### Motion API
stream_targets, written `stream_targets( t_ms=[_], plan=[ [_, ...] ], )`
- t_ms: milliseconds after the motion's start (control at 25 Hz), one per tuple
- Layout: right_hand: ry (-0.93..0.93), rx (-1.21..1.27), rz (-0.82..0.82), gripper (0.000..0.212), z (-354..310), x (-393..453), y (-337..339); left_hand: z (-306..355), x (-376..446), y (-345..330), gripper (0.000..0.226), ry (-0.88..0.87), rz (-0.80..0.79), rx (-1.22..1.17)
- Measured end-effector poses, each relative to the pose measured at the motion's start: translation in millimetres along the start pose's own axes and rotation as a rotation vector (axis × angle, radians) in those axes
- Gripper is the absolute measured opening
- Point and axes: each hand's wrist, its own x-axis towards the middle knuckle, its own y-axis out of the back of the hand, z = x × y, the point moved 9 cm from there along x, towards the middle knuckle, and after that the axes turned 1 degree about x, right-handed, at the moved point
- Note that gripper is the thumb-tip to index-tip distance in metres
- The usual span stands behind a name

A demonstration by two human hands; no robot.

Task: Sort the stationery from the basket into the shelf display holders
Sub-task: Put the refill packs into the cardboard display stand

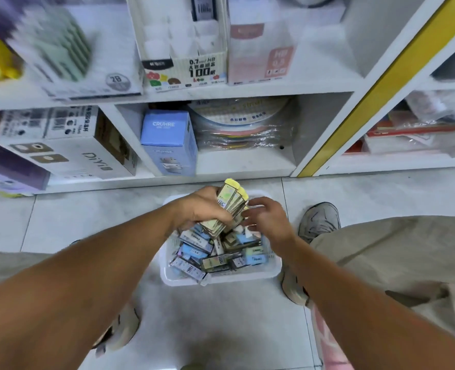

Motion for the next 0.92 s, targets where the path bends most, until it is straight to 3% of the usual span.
stream_targets(
  t_ms=[160, 320, 600, 760, 920],
  plan=[
    [-0.002, 0.099, -0.455, 0.030, -74, -40, -27, 48, -60, 24, 0.043, -0.062, -0.011, -0.174],
    [0.112, 0.125, -0.630, 0.025, -163, -95, -34, 104, -121, 54, 0.035, -0.168, 0.034, -0.299],
    [0.342, 0.054, -0.531, 0.029, -299, -155, -45, 196, -199, 104, 0.025, -0.389, 0.109, -0.479],
    [0.385, -0.033, -0.454, 0.012, -351, -163, -51, 214, -214, 142, 0.022, -0.380, 0.209, -0.592],
    [0.545, -0.153, -0.237, 0.021, -406, -154, -46, 217, -211, 180, 0.017, -0.294, 0.339, -0.737]
  ],
)
